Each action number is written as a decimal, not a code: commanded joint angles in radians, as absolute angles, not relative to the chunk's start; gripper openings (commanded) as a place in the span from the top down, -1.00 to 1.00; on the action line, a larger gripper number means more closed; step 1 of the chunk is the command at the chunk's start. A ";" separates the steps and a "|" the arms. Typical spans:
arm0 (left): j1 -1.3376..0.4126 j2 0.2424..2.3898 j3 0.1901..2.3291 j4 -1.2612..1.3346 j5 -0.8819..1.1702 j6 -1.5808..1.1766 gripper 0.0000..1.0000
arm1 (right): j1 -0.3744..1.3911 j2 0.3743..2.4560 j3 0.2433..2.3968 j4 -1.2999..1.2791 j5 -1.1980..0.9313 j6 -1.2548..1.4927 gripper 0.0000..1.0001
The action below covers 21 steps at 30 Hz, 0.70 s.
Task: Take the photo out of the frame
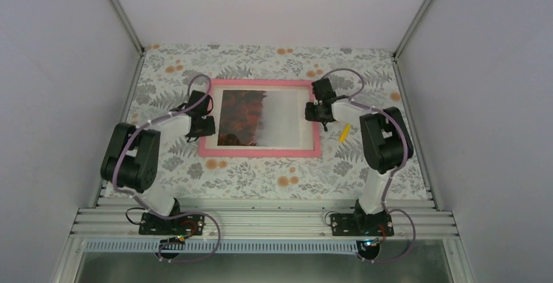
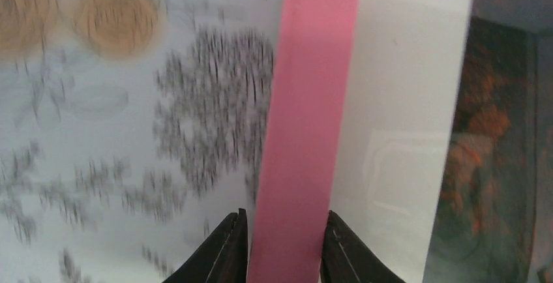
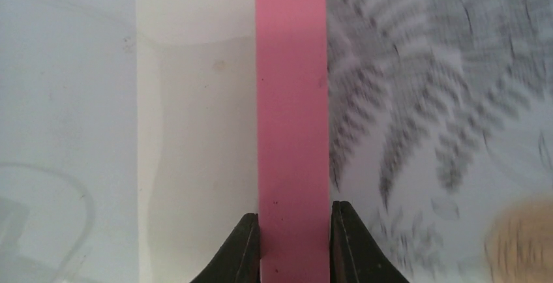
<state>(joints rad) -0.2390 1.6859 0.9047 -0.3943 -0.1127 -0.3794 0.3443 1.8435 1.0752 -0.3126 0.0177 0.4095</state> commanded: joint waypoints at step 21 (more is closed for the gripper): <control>-0.744 1.317 0.694 -0.759 -0.167 -0.791 -0.22 | 0.363 2.070 1.488 -0.380 -0.045 0.115 0.21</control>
